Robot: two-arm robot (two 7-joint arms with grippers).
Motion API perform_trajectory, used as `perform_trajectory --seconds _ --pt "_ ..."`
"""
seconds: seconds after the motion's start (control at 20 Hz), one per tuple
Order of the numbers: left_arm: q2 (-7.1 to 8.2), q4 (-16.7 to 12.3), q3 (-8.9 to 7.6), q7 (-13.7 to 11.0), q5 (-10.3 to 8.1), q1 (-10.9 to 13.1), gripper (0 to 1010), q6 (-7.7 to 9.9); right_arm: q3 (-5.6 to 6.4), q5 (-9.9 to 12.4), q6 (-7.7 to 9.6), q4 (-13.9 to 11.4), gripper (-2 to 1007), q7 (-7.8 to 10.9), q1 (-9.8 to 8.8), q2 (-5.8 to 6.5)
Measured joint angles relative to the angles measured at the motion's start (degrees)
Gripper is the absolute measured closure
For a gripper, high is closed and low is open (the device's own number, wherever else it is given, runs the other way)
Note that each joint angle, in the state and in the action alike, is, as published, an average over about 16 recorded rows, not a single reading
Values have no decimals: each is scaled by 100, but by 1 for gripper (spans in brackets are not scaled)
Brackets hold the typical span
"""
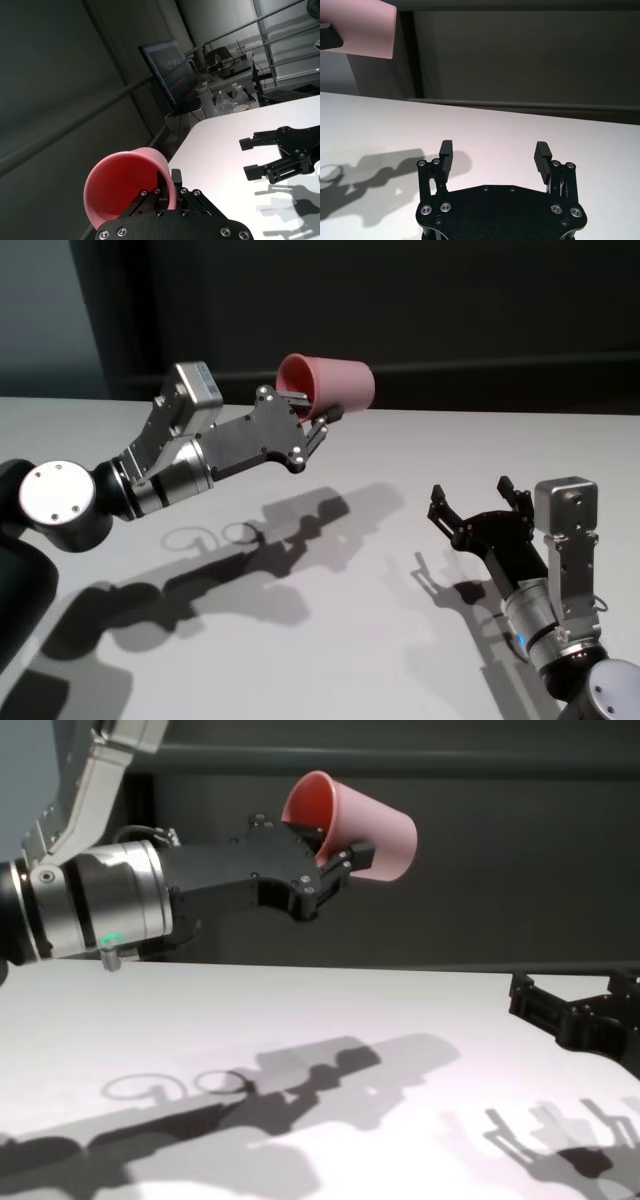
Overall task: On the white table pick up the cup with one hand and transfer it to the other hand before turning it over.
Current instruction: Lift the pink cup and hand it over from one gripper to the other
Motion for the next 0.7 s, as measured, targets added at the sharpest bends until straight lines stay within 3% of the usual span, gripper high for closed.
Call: perform_trajectory --seconds 0.35,0.7 --pt "-374 469 -211 -426 -712 -152 954 -55 0 0 0 0 3 0 0 0" --pt "-669 904 -245 -863 -1183 -411 954 -31 0 0 0 0 3 0 0 0"
